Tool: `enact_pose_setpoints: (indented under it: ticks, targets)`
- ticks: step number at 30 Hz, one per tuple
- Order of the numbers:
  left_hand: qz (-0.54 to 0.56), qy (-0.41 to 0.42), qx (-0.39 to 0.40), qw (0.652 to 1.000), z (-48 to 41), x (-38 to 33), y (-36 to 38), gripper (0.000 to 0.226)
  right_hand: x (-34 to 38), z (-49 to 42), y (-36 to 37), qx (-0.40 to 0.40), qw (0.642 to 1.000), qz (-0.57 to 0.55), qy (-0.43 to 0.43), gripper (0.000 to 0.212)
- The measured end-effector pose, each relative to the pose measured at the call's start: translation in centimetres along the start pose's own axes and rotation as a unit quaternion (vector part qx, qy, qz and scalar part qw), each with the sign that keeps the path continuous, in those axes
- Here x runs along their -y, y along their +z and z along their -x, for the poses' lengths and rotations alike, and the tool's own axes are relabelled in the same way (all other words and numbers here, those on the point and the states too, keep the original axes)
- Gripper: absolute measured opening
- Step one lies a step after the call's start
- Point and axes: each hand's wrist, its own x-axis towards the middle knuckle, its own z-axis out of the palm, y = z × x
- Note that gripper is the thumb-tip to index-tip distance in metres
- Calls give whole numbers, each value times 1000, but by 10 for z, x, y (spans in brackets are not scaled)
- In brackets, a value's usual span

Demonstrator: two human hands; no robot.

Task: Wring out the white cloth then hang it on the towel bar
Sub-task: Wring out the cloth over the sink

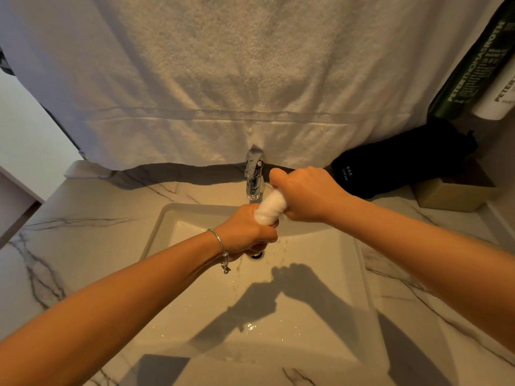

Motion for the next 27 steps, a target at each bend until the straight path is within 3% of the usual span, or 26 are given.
enact_pose_setpoints:
  ticks: [2, 4, 5, 7, 9, 12, 15, 17, 20, 21, 23, 25, 27]
  targets:
    - [-44, 0, 0, 999, -2, 1, -4, 30, 1, 3, 4, 8, 1000, -14, 22, 39]
    - [-178, 11, 16, 984, -2, -2, -11, 17, 7, 13, 15, 24, 997, -48, 58, 37]
    - [-277, 16, 44, 960, -2, -4, -15, 10, 11, 20, 22, 49, 992, -88, 76, 34]
    - [-461, 20, 120, 879, -3, -3, -22, 21, 20, 35, 40, 131, 970, -183, 92, 32]
    - [-539, 4, 165, 826, -2, 3, -27, 34, 25, 47, 50, 214, 939, -252, 95, 37]
    - [-500, -28, 207, 840, -1, 11, -34, 43, 18, 51, 48, 309, 893, -315, 88, 35]
    - [-444, 2, 178, 878, -2, 15, -42, 42, 3, 48, 38, 320, 860, -388, 91, 27]
    - [-467, 63, 130, 872, -6, 19, -41, 37, -4, 50, 38, 314, 798, -495, 140, 22]
    - [-655, 162, 66, 735, -10, 30, -40, 40, -4, 64, 52, 375, 663, -611, 215, 33]
    - [-666, 184, 42, 721, -10, 35, -41, 44, -3, 69, 57, 378, 629, -638, 232, 40]
    - [-624, 217, 6, 751, -8, 41, -41, 47, -5, 74, 59, 362, 592, -674, 253, 50]
    - [-568, 202, 12, 798, -6, 44, -37, 46, -5, 76, 54, 343, 604, -670, 264, 43]
    - [-443, 120, 39, 888, -3, 41, -34, 49, -4, 75, 49, 313, 628, -665, 257, 33]
